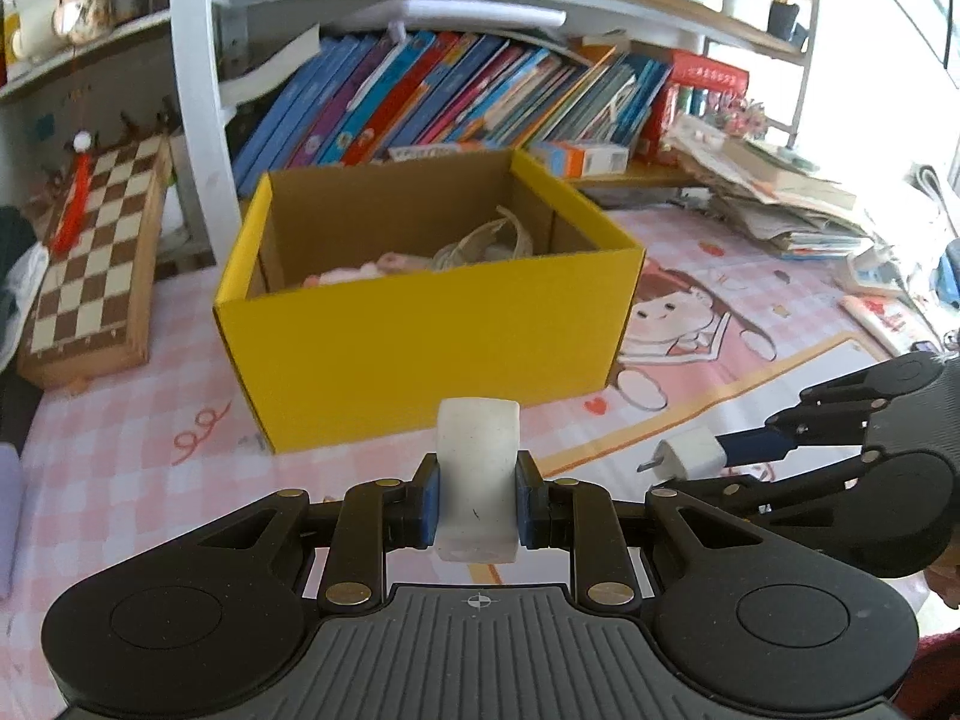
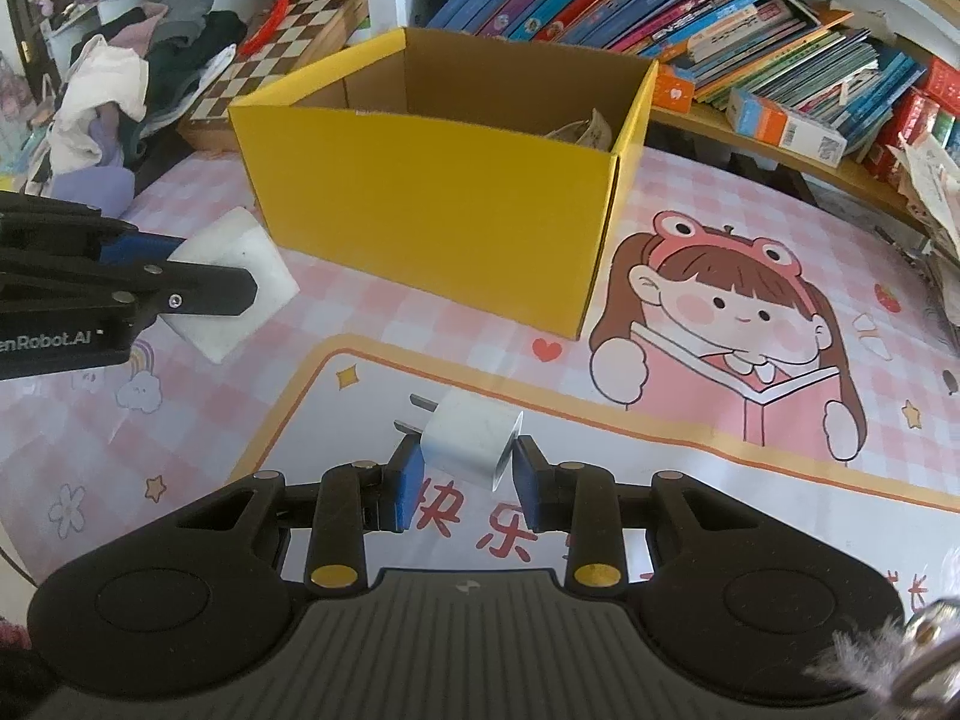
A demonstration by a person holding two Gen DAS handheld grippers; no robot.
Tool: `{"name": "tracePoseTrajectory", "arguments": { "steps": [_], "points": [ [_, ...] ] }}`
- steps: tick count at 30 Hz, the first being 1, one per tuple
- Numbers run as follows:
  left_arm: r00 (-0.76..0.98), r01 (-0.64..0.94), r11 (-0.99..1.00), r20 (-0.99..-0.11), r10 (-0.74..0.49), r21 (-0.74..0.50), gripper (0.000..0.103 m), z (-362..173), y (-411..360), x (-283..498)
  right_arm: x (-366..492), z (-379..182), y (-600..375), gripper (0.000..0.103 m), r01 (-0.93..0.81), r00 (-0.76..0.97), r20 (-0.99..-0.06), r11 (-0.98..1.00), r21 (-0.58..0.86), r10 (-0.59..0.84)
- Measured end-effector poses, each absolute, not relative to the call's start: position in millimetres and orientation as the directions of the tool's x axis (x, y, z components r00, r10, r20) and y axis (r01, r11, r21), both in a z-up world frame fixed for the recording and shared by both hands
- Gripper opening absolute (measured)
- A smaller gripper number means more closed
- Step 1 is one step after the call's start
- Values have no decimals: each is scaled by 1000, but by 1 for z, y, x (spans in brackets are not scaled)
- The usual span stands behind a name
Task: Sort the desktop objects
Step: 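Carry the charger block with the left gripper while the right gripper carries the adapter into the box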
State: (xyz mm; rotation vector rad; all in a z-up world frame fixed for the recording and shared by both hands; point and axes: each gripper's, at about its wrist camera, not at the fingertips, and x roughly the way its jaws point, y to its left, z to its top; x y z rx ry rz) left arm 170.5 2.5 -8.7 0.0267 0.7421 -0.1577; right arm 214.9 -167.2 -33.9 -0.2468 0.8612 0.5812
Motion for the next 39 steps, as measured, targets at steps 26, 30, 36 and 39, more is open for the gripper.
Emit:
{"name": "tracePoseTrajectory", "arguments": {
  "steps": [26, 30, 36, 39],
  "points": [
    [843, 196, 978, -522, -132, 69, 23, 55, 7, 217, 274, 61, -147, 30, -598, 670, -603, 796, -93, 433],
    [846, 178, 980, -522, -108, 86, 23, 58, 14, 234, 292, 63, -140, 30, -610, 675, -593, 784, -113, 439],
    [838, 156, 983, -539, -79, 98, 23, 55, 22, 262, 317, 59, -124, 30, -641, 665, -600, 752, -154, 444],
    [832, 149, 983, -551, -66, 108, 23, 51, 23, 275, 331, 55, -118, 30, -650, 661, -605, 742, -166, 445]
  ]
}}
